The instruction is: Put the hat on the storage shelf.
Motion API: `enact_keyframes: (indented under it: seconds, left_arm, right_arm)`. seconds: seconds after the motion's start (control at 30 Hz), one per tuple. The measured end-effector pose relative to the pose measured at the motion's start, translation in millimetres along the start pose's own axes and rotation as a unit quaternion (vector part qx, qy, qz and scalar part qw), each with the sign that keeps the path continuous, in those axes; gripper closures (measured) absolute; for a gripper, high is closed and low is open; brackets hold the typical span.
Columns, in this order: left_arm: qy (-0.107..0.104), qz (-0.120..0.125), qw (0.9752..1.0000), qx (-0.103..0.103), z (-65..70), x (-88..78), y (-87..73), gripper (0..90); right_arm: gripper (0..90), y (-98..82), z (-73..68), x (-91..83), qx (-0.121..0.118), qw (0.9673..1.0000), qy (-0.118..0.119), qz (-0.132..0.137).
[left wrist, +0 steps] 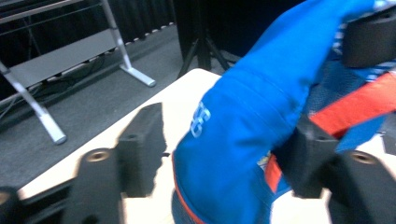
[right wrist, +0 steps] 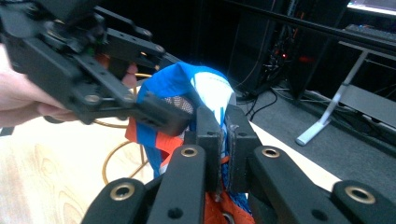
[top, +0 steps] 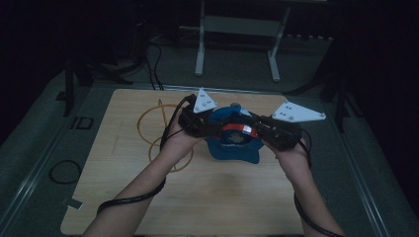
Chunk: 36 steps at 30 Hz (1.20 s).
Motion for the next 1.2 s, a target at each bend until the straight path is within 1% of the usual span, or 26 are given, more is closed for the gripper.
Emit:
enact_keyframes:
  seconds: [0.03,0.17,0.2,0.23,0.3,0.4,0.5,0.53,0.6,0.67,0.73,0.83,0.87,0.9,0.93,0.97,1.03,1.13,1.17,1.2]
  left_arm:
    - [-0.004,-0.002,1.0,-0.002,0.3,2.0,0.6,43.3]
    - [-0.007,-0.007,0.9999,0.009,5.5,10.3,3.1,51.0]
    - [-0.01,-0.009,0.9998,0.011,6.8,12.5,3.2,54.5]
    - [-0.011,-0.011,0.9998,0.01,7.7,14.4,3.4,55.3]
    - [-0.009,-0.016,0.9998,0.01,9.7,18.1,3.7,62.4]
    - [-0.007,-0.021,0.9997,0.008,11.1,22.8,3.6,68.8]
    - [-0.01,-0.023,0.9996,0.01,12.2,25.9,3.5,79.6]
    - [-0.012,-0.025,0.9995,0.014,13.6,28.2,3.1,84.1]
    - [-0.014,-0.027,0.9994,0.019,14.3,29.7,2.5,88.6]
    - [-0.014,-0.028,0.9992,0.025,15.0,29.7,2.2,89.9]
    - [-0.006,-0.027,0.9991,0.032,16.4,29.2,2.4,90.0]
    - [0.001,-0.025,0.999,0.036,16.6,27.9,3.2,90.0]
    - [0.006,-0.023,0.9989,0.04,16.7,27.2,3.7,90.0]
    - [0.006,-0.023,0.9989,0.04,16.7,27.2,3.7,90.0]
    - [0.016,-0.015,0.9988,0.044,15.2,24.3,4.7,90.0]
    - [0.013,-0.012,0.999,0.041,14.5,23.6,5.0,90.0]
    - [0.019,-0.011,0.9986,0.048,13.3,21.8,5.7,90.0]
    - [0.024,-0.004,0.9985,0.05,13.2,18.6,6.4,90.0]
    - [0.021,-0.003,0.9985,0.05,13.0,17.3,6.7,90.0]
    - [0.025,0.0,0.9984,0.051,13.1,16.2,6.9,90.0]
  right_arm:
    - [86.4,0.0,-0.1,-0.1,0.0,1.0,0.0,0.0]
    - [86.5,-0.6,-0.4,-0.1,-0.002,1.0,0.003,-0.001]
    - [86.5,-0.9,-0.5,-0.2,-0.002,1.0,0.003,-0.001]
    - [86.4,-1.2,-0.5,-0.4,-0.002,1.0,0.005,-0.001]
    - [86.4,-1.8,-0.8,-0.3,-0.004,1.0,0.006,-0.002]
    - [86.5,-2.6,-0.1,-0.2,-0.001,1.0,0.008,-0.005]
    - [86.4,-3.0,1.0,0.4,-0.001,0.9999,0.008,-0.008]
    - [86.4,-3.4,1.3,0.5,-0.002,0.9999,0.007,-0.008]
    - [86.5,-4.4,1.7,0.0,0.004,0.9999,0.008,-0.008]
    - [86.4,-5.8,1.5,-0.7,0.004,0.9999,0.009,-0.008]
    - [86.4,-6.9,0.6,-1.6,0.005,0.9999,0.011,-0.006]
    - [86.4,-8.1,-2.2,-3.8,0.009,0.9998,0.018,-0.005]
    - [86.4,-8.1,-2.2,-3.8,0.009,0.9998,0.018,-0.005]
    - [86.4,-8.1,-2.2,-3.8,0.009,0.9998,0.018,-0.005]
    - [86.2,-9.8,-6.0,-6.4,0.009,0.9997,0.021,-0.002]
    - [86.2,-10.4,-7.2,-7.0,0.011,0.9997,0.022,-0.001]
    - [85.9,-11.7,-9.4,-7.3,0.014,0.9996,0.023,0.002]
    - [85.6,-13.4,-12.3,-6.3,0.017,0.9994,0.029,0.004]
    - [85.3,-13.8,-13.5,-6.1,0.016,0.9993,0.032,0.005]
    - [85.1,-14.2,-14.9,-6.1,0.018,0.9992,0.036,0.006]
Point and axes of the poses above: each handheld gripper's, and its own axes: x roughly forward along the jaws, y roughly out of its top, z roughly to its right, the point moved 1 cm from there along x, roughly forward along the jaws, and after that the axes turned 1 degree about x, right-handed, at the moved point
